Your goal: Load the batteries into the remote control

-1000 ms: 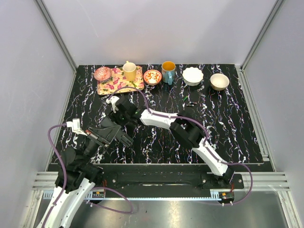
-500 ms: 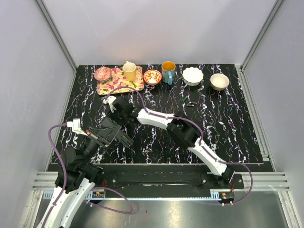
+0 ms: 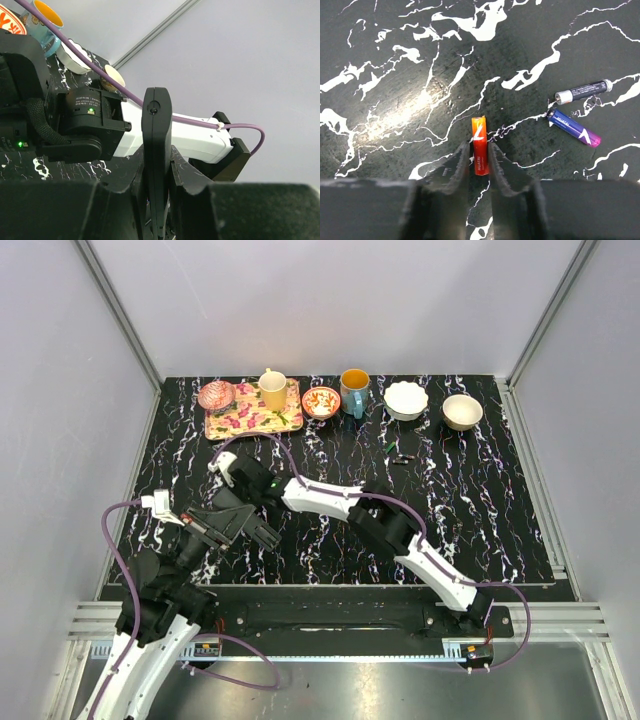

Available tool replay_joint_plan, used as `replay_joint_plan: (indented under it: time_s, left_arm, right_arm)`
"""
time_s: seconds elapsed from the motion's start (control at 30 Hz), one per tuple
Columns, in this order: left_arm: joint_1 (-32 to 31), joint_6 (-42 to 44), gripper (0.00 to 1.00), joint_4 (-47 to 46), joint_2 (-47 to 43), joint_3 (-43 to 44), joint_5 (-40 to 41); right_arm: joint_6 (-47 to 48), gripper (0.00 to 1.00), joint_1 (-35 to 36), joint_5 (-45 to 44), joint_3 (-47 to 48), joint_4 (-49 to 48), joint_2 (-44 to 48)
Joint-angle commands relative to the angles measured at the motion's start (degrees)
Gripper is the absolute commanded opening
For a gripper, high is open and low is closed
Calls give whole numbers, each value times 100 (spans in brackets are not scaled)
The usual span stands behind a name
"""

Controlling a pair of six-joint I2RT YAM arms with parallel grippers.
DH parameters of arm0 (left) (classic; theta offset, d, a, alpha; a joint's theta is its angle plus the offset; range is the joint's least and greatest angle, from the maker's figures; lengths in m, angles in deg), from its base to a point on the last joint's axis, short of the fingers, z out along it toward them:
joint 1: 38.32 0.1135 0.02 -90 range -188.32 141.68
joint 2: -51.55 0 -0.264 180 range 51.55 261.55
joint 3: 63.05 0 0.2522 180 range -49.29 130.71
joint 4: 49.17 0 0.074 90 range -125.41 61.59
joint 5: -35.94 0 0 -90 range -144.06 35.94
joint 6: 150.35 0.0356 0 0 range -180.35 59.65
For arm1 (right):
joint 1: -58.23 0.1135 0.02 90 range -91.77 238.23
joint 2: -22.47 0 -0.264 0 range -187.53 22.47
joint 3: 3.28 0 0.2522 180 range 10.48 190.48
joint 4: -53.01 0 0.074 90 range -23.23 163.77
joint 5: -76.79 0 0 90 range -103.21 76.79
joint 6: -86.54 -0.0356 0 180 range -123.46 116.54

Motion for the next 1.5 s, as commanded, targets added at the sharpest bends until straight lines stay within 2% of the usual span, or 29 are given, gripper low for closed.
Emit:
replay_joint_plan:
  time_s: [0.0,0.13,0.2,0.4,0.57,0.67,0.7,0.83,0.97,1.1,1.2,1.3,1.47]
  left_arm:
    - [29,-77,0,-330,-282,101,-171]
    - [29,-103,0,-312,-221,127,-215]
    - [38,-121,0,-365,-203,110,-207]
    - [38,-121,0,-672,-80,171,-251]
    - [38,-217,0,-1049,323,75,-294]
    - [29,-673,0,-1778,639,-362,-443]
    - [29,-970,0,-2355,745,-513,-557]
    - [21,-1264,0,-3264,1237,-1032,-699]
    - [21,-1237,0,-3976,1921,-1348,-839]
    - [21,-1447,0,-5397,2740,-1507,-1234]
    - [3,-1422,0,-5971,3241,-1490,-1506]
    - [3,-1360,0,-6174,3506,-1481,-1691]
    - [3,-1290,0,-6088,3454,-1508,-1771]
  right_arm:
    - [142,19,60,-324,-362,666,102]
    - [-77,4,51,-367,-660,692,313]
    - [-200,0,51,-411,-914,666,445]
    - [-885,0,7,-429,-1828,437,1376]
    - [-1413,0,-142,-595,-2804,420,2579]
    - [-1782,0,-344,-833,-3700,420,3353]
    - [-1957,0,-414,-842,-4154,420,3537]
    - [-2161,0,-810,-974,-5116,341,4407]
    - [-2143,0,-846,-1193,-5617,341,4751]
    - [-2249,0,-855,-1238,-5890,262,4787]
    - [-2301,0,-881,-1229,-5943,139,4708]
    - [-2310,0,-933,-1185,-5900,42,4577]
    - [-2258,0,-1004,-1176,-5794,7,4523]
